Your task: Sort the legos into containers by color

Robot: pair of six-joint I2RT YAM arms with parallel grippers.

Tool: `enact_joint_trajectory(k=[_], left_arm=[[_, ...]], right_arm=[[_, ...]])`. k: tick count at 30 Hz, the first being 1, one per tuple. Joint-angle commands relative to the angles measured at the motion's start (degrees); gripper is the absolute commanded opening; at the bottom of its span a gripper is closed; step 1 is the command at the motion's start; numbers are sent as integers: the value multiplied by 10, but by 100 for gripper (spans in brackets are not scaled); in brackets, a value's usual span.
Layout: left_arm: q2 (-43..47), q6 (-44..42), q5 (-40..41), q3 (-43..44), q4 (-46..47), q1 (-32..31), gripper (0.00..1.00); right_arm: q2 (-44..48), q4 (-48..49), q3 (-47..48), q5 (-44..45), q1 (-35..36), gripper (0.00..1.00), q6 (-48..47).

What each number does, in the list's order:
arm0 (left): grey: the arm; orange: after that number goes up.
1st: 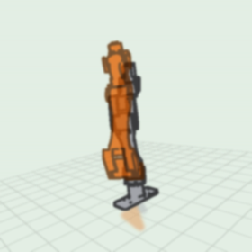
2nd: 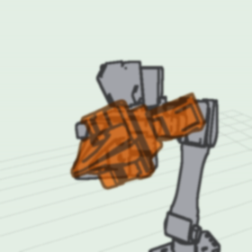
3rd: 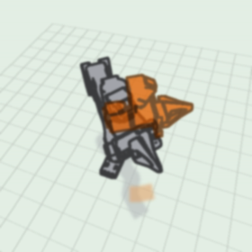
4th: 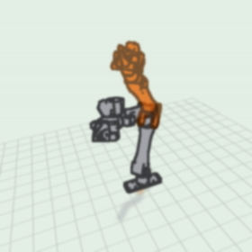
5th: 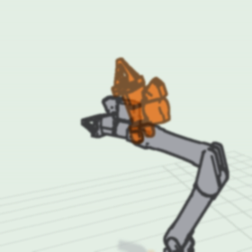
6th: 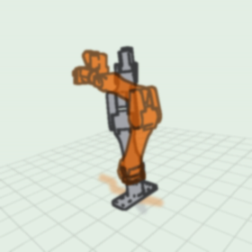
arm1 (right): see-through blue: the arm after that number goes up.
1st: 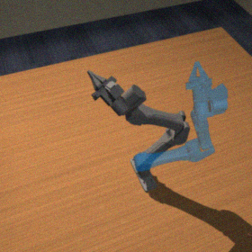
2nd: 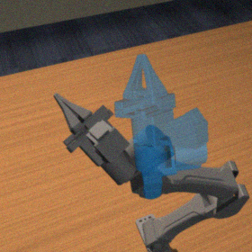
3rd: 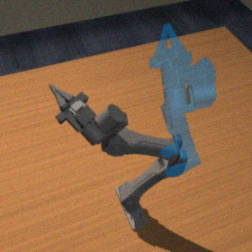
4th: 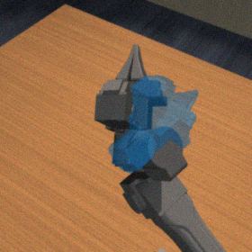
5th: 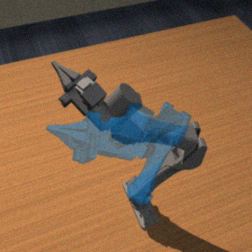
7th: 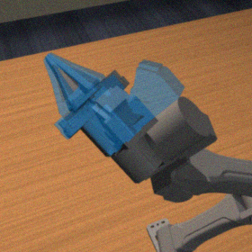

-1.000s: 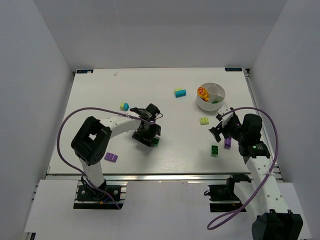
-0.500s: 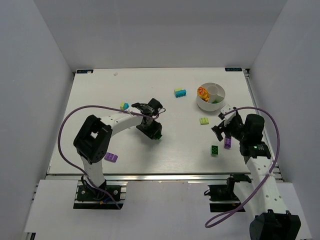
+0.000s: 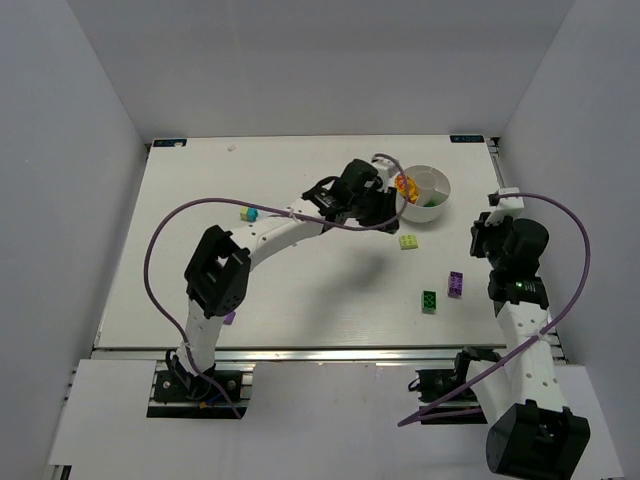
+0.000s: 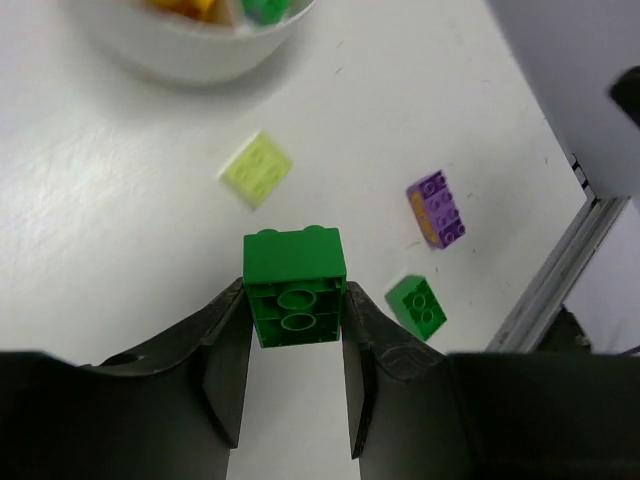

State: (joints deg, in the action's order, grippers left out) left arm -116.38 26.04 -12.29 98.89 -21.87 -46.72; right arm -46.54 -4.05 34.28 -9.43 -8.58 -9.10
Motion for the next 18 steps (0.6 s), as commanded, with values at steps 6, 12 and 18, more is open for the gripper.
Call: enact_joint_trajectory(k=[6, 12, 18], left_arm=[[-23, -177, 24, -1, 333, -34, 0], [-90, -236, -89, 28, 456, -34, 0], [-156, -277, -182, 75, 505, -29, 3]], right_arm=[[-13, 11, 16, -16, -35, 0, 62], [-1, 10, 4, -19, -57, 0, 57], [1, 10, 1, -38, -69, 0, 56]])
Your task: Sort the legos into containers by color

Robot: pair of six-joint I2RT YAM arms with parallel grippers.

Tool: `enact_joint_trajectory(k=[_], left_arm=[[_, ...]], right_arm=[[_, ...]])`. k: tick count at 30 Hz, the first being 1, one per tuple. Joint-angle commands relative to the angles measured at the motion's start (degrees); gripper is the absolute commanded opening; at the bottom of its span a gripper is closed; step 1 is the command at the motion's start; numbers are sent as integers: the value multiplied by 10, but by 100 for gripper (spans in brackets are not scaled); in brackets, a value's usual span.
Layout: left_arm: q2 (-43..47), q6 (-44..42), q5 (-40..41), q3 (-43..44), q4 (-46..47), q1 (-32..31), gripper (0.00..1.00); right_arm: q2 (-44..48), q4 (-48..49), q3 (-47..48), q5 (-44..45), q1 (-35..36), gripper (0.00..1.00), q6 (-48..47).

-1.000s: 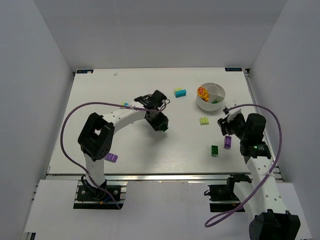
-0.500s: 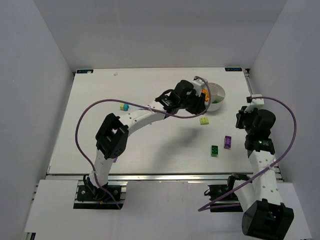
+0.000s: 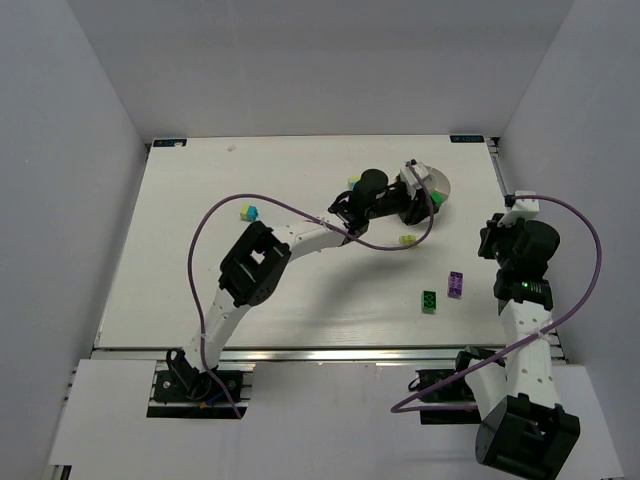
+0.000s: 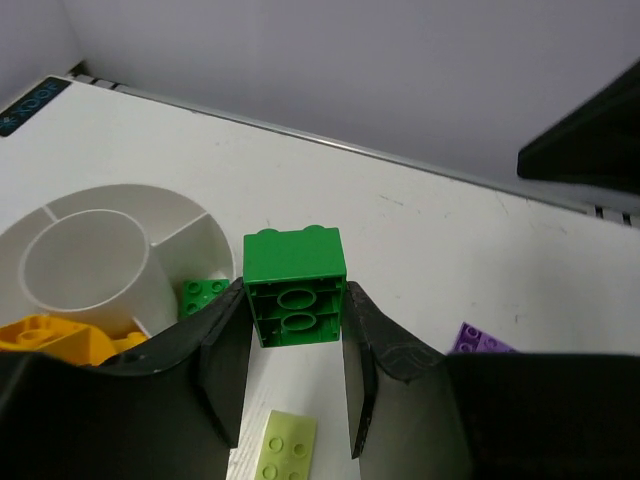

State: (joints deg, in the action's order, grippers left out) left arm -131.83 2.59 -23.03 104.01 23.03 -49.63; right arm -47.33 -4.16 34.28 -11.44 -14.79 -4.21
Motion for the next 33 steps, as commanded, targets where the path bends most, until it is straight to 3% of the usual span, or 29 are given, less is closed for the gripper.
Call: enact_joint_trajectory(k=[1, 4, 23, 33], left_arm=[[-10, -50, -83, 40, 55, 1, 3], [-38, -83, -88, 80, 18, 1, 5], [-89, -121, 67, 88, 96, 7, 9], [-113, -122, 87, 104, 101, 7, 11]], right_arm=[[10, 10, 1, -20, -9, 0, 6], [14, 9, -1, -31, -15, 0, 5], [14, 6, -7, -80, -39, 0, 6], [13, 4, -8, -96, -53, 0, 10]])
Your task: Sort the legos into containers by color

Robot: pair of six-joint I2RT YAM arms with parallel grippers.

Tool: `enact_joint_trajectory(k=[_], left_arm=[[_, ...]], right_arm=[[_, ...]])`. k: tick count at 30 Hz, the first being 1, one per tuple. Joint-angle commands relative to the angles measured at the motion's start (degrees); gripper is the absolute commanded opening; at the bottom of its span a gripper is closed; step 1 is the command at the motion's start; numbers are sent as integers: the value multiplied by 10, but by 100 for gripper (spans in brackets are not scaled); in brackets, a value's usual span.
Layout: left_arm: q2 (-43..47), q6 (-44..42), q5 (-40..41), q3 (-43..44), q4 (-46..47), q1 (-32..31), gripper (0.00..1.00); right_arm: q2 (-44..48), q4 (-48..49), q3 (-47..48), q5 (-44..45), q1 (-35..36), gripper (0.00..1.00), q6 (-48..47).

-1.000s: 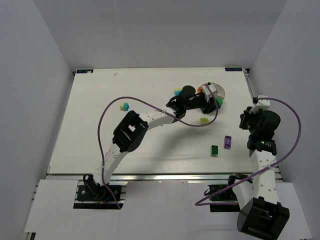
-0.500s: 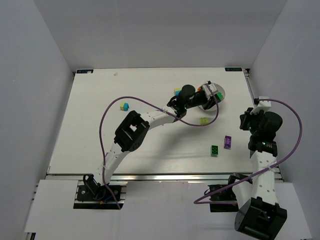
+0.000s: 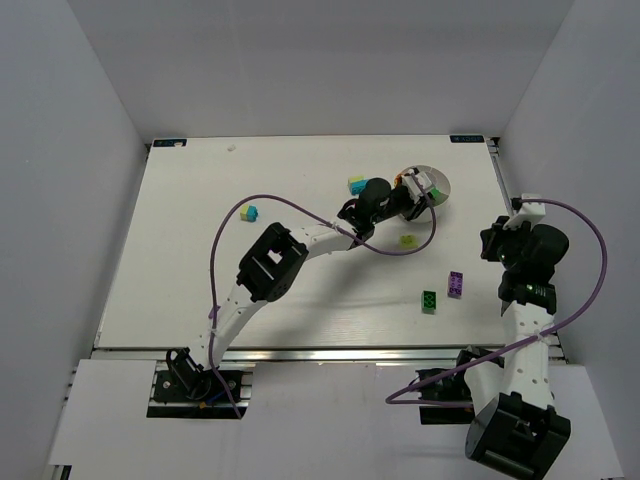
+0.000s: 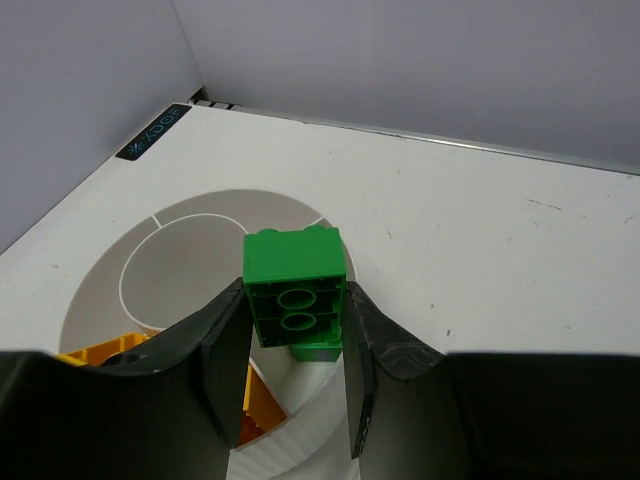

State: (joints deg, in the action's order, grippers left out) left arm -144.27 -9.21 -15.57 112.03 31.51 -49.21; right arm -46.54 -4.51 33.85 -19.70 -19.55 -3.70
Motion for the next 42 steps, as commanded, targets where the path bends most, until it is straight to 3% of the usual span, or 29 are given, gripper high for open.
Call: enact_joint_trajectory(k=[1, 13, 16, 17, 18, 27, 31, 39, 41, 42], left_arm=[[11, -4, 15, 23, 17, 3, 11], [-3, -11, 48, 20, 27, 3, 22], [-3, -11, 49, 18, 28, 3, 31], [-3, -10, 53, 18, 27, 3, 42], [-1, -11, 53, 18, 26, -3, 45], [0, -16, 60, 13, 19, -3, 62], [3, -17, 65, 12, 17, -8, 67], [30, -16, 63, 6, 33, -8, 67], [60, -11, 53, 2, 42, -13, 65], [72, -7, 51, -1, 48, -13, 64]], right_arm=[[6, 7, -4, -17, -7, 0, 6], [6, 6, -5, -33, -19, 0, 8], [4, 6, -5, -38, -22, 0, 8], [5, 6, -5, -39, -22, 0, 8], [5, 6, -5, -40, -23, 0, 8], [7, 4, -6, -51, -31, 0, 9], [8, 4, -6, -55, -35, 0, 11], [8, -2, -8, -92, -40, 0, -2], [8, -15, -5, -138, -40, 10, -58], [8, -36, -5, -200, -40, 27, -83]])
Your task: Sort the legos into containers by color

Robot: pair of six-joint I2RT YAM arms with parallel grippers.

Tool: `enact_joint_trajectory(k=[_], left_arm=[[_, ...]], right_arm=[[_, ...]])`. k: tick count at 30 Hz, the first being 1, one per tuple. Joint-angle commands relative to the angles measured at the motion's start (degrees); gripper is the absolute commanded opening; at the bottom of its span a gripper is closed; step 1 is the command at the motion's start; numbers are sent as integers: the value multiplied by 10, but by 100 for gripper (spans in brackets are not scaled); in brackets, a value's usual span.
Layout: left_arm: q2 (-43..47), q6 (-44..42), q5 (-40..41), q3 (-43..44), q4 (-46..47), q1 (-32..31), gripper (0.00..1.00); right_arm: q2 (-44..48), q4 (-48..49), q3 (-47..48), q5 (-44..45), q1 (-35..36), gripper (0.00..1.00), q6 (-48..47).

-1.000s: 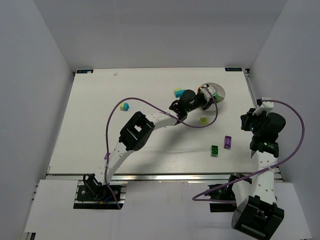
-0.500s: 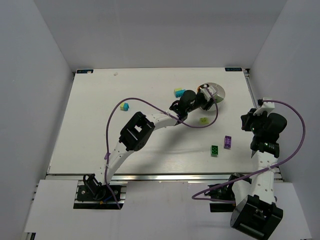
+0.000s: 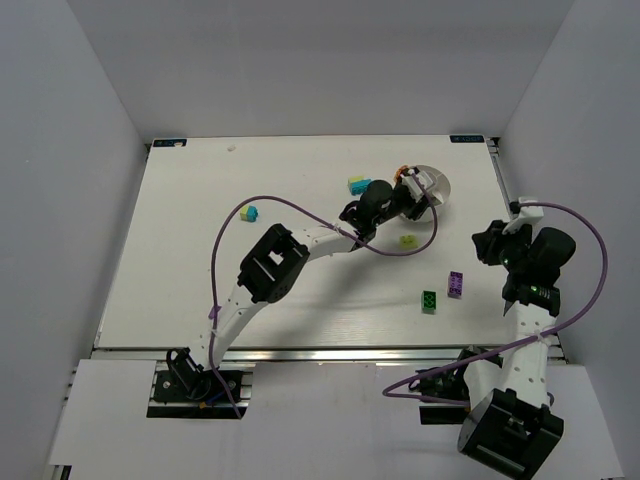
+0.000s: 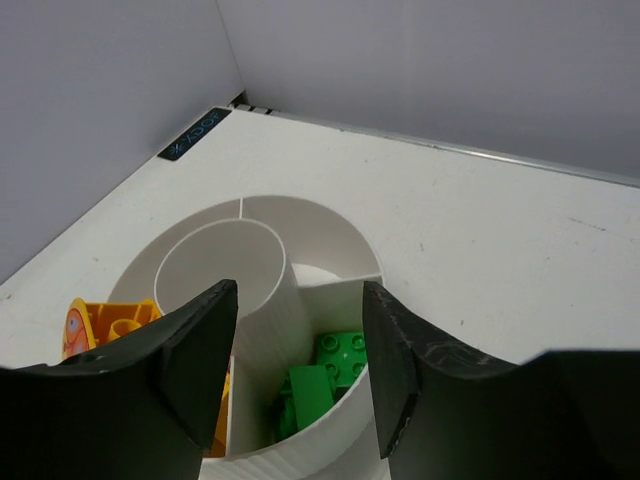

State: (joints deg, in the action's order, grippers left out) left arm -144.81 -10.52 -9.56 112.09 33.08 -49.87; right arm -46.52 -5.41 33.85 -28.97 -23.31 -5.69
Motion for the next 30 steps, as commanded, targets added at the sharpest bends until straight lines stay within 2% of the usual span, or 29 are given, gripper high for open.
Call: enact_joint_trajectory(k=[1, 2, 3, 4, 6, 8, 9, 11, 12, 13, 14, 15, 16, 17, 18, 20, 22, 23, 24, 26, 27, 28, 29, 30], left_arm=[[90, 14, -21, -5, 36, -12, 62], [118, 21, -29, -9, 37, -12, 58], [133, 30, -40, -24, 42, -12, 56], [150, 36, -51, -35, 45, -17, 54], [206, 52, -70, -67, 59, -17, 50], [249, 65, -81, -136, 78, -23, 48], [297, 78, -81, -165, 94, -23, 45], [348, 92, -78, -249, 96, -23, 40], [405, 98, -78, -274, 89, -13, 29], [430, 129, -77, -301, 75, -8, 23], [458, 139, -69, -339, 12, -2, 17], [512, 143, -27, -352, -36, -2, 12], [535, 143, 7, -360, -90, -2, 7], [558, 145, 32, -371, -196, -2, 7], [579, 150, 79, -377, -243, -2, 7], [641, 145, 124, -417, -358, 4, 38], [712, 142, 162, -460, -408, 9, 66], [735, 142, 173, -484, -442, 9, 71], [761, 142, 183, -532, -455, 9, 73], [831, 146, 216, -572, -499, 9, 75], [853, 149, 227, -607, -510, 9, 75], [876, 148, 238, -624, -519, 9, 75], [920, 147, 262, -639, -531, 9, 75], [943, 148, 276, -666, -536, 9, 75]], right_arm=[[8, -42, -5, -136, -3, 35, -91], [6, -53, -7, -169, -2, 43, -138], [3, -84, -9, -232, -2, 59, -166], [-1, -100, -8, -254, 1, 65, -195], [-13, -133, -2, -303, 3, 75, -265], [-27, -194, 9, -317, 8, 77, -321], [-32, -210, 15, -320, 10, 77, -357], [-51, -244, 26, -315, 34, 71, -394], [-59, -240, 29, -272, 43, 49, -380], [-70, -230, 34, -244, 64, 32, -358], [-97, -227, 40, -212, 90, 19, -347], [-114, -236, 46, -149, 116, 9, -333], [-131, -240, 60, -123, 128, 9, -321], [-158, -251, 64, -96, 141, 8, -311], [-167, -254, 68, -53, 173, 9, -303], [-186, -258, 76, -9, 193, 12, -259], [-196, -269, 89, 63, 230, 17, -208], [-215, -282, 104, 82, 252, 21, -201], [-226, -309, 113, 111, 259, 31, -192], [-259, -340, 130, 118, 275, 48, -193], [-262, -349, 145, 117, 277, 61, -187], [-264, -354, 151, 124, 285, 69, -180], [-273, -365, 159, 130, 291, 88, -179], [-282, -369, 172, 135, 295, 89, -177]])
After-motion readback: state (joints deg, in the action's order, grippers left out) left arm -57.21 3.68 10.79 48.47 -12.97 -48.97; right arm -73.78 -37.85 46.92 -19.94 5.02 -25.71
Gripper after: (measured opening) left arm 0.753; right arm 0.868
